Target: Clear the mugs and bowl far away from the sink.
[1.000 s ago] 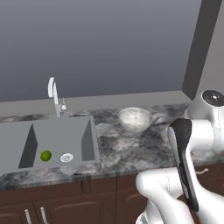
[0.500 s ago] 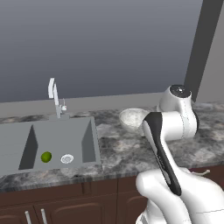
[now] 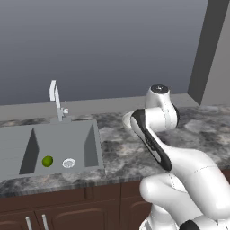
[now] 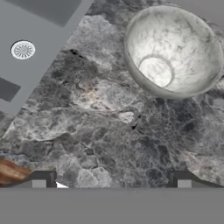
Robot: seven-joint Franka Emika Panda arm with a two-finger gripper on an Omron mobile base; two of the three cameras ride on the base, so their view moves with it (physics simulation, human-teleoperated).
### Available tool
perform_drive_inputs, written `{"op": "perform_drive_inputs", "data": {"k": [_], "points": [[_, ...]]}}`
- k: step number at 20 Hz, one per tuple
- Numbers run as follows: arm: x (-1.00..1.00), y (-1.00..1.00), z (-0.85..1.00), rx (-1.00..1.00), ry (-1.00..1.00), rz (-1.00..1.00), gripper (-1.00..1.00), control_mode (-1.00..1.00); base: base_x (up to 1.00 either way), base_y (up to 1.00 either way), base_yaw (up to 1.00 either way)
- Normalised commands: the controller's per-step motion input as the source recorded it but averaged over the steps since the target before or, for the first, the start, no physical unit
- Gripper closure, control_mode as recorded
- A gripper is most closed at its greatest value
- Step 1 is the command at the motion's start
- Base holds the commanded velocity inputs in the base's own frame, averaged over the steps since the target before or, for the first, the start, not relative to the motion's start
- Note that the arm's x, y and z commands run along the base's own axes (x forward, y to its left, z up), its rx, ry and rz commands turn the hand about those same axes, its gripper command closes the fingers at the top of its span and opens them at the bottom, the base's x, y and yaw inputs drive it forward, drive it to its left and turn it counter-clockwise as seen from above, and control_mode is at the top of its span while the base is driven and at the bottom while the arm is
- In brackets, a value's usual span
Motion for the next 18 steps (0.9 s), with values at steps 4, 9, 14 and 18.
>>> {"op": "perform_drive_inputs", "data": {"k": [4,9,14,18], "points": [[0.44,0.00,-0.45,-0.08,0.00,0.12,-1.00,-1.00,0.00,0.00,0.00],[0.32,0.00,-0.13,-0.09,-0.01,0.10,-1.00,-1.00,0.00,0.00,0.00],[0.23,0.00,-0.24,-0.08,-0.01,0.07,-1.00,-1.00,0.00,0.00,0.00],[0.22,-0.03,-0.17,-0.06,0.00,0.03,-1.00,-1.00,0.00,0.00,0.00]]}}
